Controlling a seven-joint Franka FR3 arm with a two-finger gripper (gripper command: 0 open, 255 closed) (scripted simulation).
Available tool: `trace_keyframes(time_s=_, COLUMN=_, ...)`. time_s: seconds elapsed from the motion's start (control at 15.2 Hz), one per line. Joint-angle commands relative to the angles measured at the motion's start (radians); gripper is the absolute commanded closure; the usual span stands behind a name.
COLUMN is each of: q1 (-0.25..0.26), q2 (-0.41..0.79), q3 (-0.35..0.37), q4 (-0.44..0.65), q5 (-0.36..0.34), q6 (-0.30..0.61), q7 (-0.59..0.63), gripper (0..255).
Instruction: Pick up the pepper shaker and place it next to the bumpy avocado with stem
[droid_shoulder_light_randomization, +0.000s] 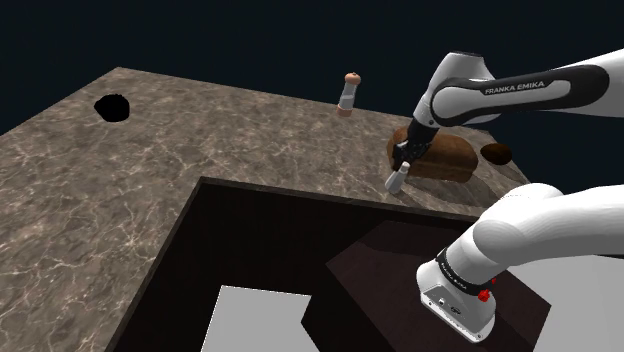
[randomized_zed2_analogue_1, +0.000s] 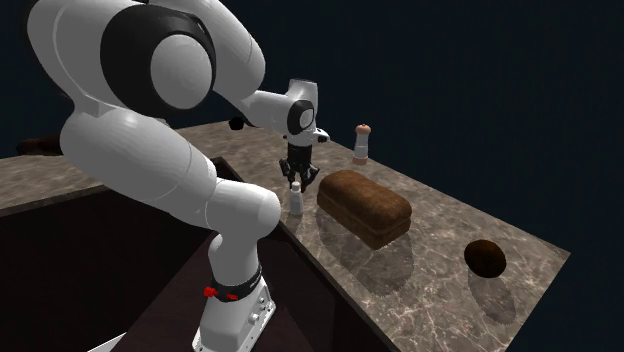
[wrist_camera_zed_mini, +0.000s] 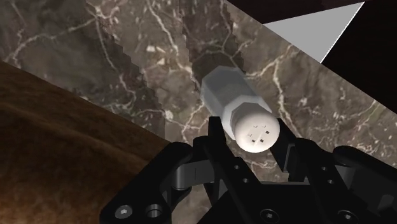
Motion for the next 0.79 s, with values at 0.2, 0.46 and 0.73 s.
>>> trace_keyframes(time_s=0.2, q1=-0.001, q2=-0.038, q3=0.009, q4=0.04, q5=0.003, q6=-0.078, q7=0.005, gripper=255)
trace_keyframes(time_s=0.46, q1=0.0, q2=-0.065, q3=0.017, q4=0.079, q5=0.007, q6=-0.144, q7=0.009, gripper=255)
trace_keyframes(time_s=0.73, q1=0.001, q2=-0.085, q3=0.025, q4=0.122, q5=0.011, q6=-0.207, q7=0.013, gripper=255)
